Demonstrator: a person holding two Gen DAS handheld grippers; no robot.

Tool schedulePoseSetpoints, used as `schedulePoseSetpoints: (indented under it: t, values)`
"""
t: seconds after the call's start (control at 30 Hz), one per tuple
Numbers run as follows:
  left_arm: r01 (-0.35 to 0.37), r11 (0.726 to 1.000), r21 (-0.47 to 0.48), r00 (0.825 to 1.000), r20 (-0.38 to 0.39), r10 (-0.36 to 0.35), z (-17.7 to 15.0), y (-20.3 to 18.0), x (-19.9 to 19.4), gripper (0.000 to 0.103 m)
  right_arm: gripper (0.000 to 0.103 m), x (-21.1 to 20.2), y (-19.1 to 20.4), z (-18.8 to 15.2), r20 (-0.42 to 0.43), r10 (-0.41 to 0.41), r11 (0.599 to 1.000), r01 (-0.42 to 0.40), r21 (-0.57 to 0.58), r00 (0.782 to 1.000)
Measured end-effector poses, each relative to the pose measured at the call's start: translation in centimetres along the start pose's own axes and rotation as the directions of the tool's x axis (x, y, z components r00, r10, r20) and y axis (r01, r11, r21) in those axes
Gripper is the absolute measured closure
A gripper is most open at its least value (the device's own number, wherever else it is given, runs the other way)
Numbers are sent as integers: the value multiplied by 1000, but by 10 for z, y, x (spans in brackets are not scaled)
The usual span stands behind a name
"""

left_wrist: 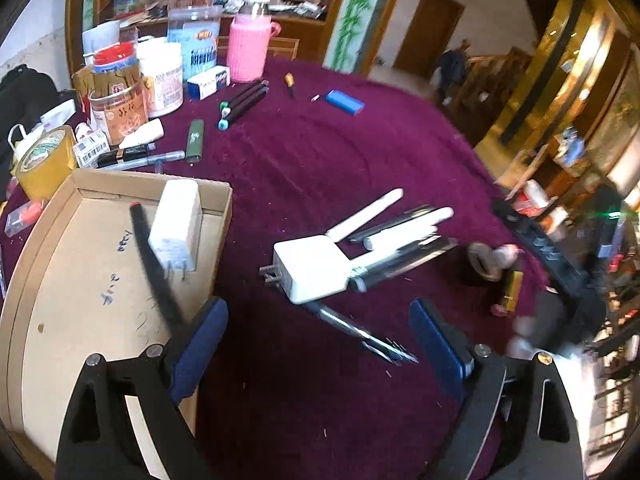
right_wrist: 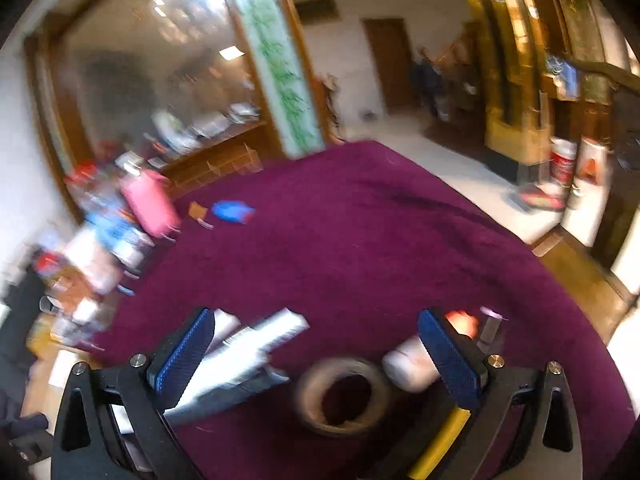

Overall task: Organize rigid objects
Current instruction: 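Move both tools back over the items on the table, then grasp a white charger with the left tool while the right tool grasps a clear black pen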

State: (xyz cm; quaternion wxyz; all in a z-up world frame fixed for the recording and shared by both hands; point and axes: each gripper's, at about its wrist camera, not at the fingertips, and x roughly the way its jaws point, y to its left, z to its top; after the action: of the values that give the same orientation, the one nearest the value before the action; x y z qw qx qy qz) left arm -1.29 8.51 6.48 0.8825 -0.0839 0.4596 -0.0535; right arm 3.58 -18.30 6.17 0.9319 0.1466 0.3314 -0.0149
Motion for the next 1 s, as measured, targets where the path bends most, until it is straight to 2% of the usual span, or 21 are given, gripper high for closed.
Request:
schedulePoseSetpoints:
  t: [0.03,0.1,0.2,0.3,0.33,0.37,0.5,0.6,0.77,0.87,1.0]
  values:
    - [-31,999,9,1000,-2,31,1,-4,6,12,1,-3,-6,2,12,56,997,-57,43,998]
    - [-104,994,43,995,5,104,5,-15,20,12,1,-5,-7,4,26,68,996,-69,53,997]
    - [-152,986,69,988,-3,152,6,-19,39,12,1,1,-3,4,-12,122,991,-122,61,992]
    - [-180,980,83,983,-25,183,9,-22,57,14,1,3,1,3,-35,144,989,-142,50,989]
    - [-177,980,89,983,-34,181,8,-22,62,29,1,4,3,3,-37,155,987,-153,51,987]
    - [-191,977,93,980,-38,195,8,-22,65,34,1,3,4,2,-37,159,986,-157,50,987]
    - [-146,988,58,989,-21,148,8,-18,60,34,1,-1,0,-2,-36,165,985,-163,52,986]
    - [-129,991,41,992,21,128,8,-19,45,34,1,0,-1,-3,-48,168,985,-166,52,985]
    - [-25,1000,-11,996,87,26,2,-11,4,34,1,4,-5,-4,-62,155,986,-152,62,986]
    - [42,998,-43,991,125,-37,-9,-5,-25,34,1,6,-7,-4,-62,144,988,-140,65,988]
    - [93,993,-74,975,207,-76,-29,6,-64,34,1,4,-5,-4,-54,150,988,-148,44,987]
